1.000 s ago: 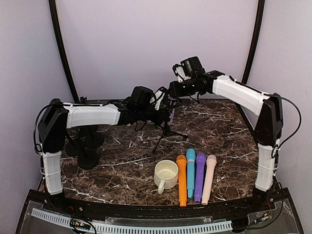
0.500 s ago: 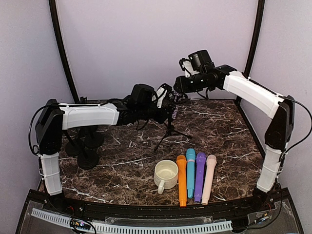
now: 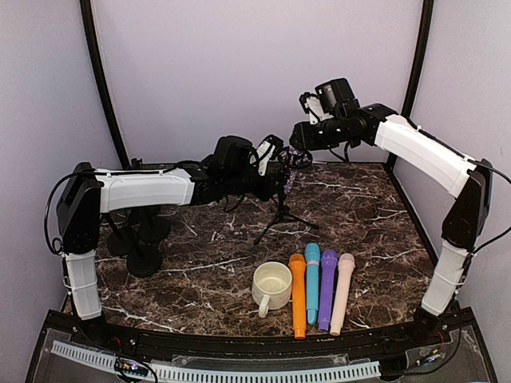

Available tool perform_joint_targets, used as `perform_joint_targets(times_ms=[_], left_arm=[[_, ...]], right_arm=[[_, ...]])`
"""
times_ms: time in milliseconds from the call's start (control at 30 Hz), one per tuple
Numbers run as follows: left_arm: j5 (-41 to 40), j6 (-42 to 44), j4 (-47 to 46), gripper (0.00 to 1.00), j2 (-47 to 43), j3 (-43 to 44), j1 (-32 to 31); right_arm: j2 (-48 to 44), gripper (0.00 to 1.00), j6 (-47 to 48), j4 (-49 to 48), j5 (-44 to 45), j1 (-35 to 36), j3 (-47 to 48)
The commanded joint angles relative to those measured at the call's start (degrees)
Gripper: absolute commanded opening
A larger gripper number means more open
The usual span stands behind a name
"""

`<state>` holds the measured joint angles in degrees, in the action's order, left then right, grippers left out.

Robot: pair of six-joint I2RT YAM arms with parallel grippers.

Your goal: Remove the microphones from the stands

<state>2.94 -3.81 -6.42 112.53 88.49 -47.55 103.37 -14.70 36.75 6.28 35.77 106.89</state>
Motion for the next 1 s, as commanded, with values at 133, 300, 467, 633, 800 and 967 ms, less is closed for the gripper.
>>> perform_joint_targets(times_ms=[133,300,467,633,800,967], left_arm=[[-3.6,-2.5,6.1,0.00,1.5,-0.3,1.4],[-3.3,-2.6,6.1,0.00,2.4,-0.1,1.4],[-3.5,-1.7,7.9,0.00,3.0,0.0,1.3],[-4.2,1.0,8.5,0.00,3.9,0.3,0.5],[-7.2,3.4,10.9,0.00,5.6,1.9,-1.0],[-7.9,3.4,11.7,0.00,6.3,2.0,-1.4]], right_arm=[[-8.0,0.14,-1.4,-7.7,0.6,-0.1,2.0],[-8.4,0.14,-0.8,-7.4,0.3,-0.1,2.0],[-8.0,0.14,-1.8,-5.9,2.1,-0.1,1.8],[-6.4,0.13,-6.6,-3.2,7.1,-0.2,3.2],[-4.1,0.13,-9.7,-0.5,9.5,-0.2,4.8],[-3.4,0.13,-11.4,0.5,11.6,-0.2,4.9]])
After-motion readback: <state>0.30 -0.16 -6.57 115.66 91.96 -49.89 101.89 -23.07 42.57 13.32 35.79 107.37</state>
